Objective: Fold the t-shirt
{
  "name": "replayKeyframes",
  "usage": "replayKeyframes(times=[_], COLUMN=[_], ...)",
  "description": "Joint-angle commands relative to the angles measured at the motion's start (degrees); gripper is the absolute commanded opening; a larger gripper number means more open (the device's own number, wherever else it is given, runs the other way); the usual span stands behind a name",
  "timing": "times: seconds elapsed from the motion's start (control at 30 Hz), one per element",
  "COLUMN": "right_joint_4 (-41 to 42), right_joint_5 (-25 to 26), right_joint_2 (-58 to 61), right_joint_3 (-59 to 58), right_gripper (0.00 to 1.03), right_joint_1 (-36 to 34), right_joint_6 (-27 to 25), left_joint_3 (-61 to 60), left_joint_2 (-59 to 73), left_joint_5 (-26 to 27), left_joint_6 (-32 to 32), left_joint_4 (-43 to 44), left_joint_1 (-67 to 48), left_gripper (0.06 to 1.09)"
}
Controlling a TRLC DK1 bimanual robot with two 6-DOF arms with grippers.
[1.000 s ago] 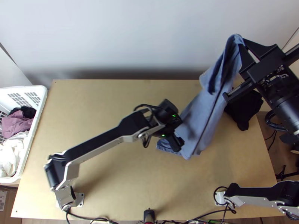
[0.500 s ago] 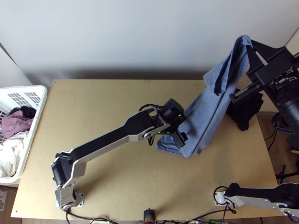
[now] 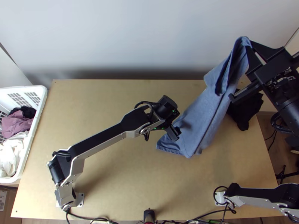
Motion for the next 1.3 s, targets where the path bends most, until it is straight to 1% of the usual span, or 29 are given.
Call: replayKeyframes(times=[0.0,0.1,0.13,0.17,0.2,0.23,0.27,0.3,0.33,0.53,0.73,1.0,1.1,1.2,1.27], right_joint_4=[0.0,0.0,0.1,0.1,0.2,0.2,0.2,0.2,0.2,0.2,0.2,0.3,0.9,1.4,1.8], right_joint_5=[0.0,0.0,0.0,0.0,0.0,0.0,0.0,0.0,0.0,0.0,0.0,0.0,0.0,0.0,0.0], right_joint_2=[0.1,0.1,0.1,0.2,0.2,0.2,0.2,0.3,0.3,0.2,-0.1,-0.7,-0.7,-0.4,-0.4], right_joint_3=[-0.4,-0.5,-0.5,-0.5,-0.5,-0.5,-0.5,-0.5,-0.6,-0.9,-1.1,-1.4,-1.1,-1.2,-0.8], right_gripper=[0.03,0.03,0.03,0.03,0.03,0.03,0.03,0.03,0.03,0.03,0.03,0.03,0.03,0.03,0.03], right_joint_1=[-0.2,-0.2,-0.2,-0.2,-0.2,-0.2,-0.2,-0.2,-0.3,-1.0,-2.0,-2.5,-4.1,-9.0,-10.0], right_joint_6=[0.2,0.2,0.2,0.1,0.0,0.0,0.0,0.0,0.0,0.2,0.4,0.0,0.1,0.2,0.3], left_joint_3=[2.1,3.1,3.6,4.3,5.0,5.5,5.6,5.7,5.7,5.1,3.1,2.7,2.9,2.7,2.2], left_joint_2=[3.8,5.7,6.4,6.9,7.2,7.7,7.8,7.7,7.7,4.2,-3.8,-15.0,-19.3,-23.5,-26.3], left_joint_5=[-0.1,1.1,2.4,5.0,7.8,10.1,10.6,10.6,10.5,10.2,9.0,8.4,8.4,8.4,8.3], left_joint_6=[1.0,2.0,2.2,2.7,3.0,3.1,3.1,3.2,3.3,3.5,4.3,5.2,5.1,4.9,5.1], left_joint_4=[0.8,0.8,0.3,-0.4,-1.2,-1.9,-2.2,-2.2,-2.2,-3.9,-5.1,-10.0,-11.4,-12.4,-12.6], left_joint_1=[-1.1,-1.9,-2.0,-2.1,-2.3,-2.4,-2.5,-2.5,-2.4,-0.9,1.4,7.5,12.3,17.5,20.8], left_gripper=[1.03,1.02,1.0,0.89,0.73,0.55,0.35,0.19,0.09,0.09,0.09,0.09,0.09,0.09,0.09])
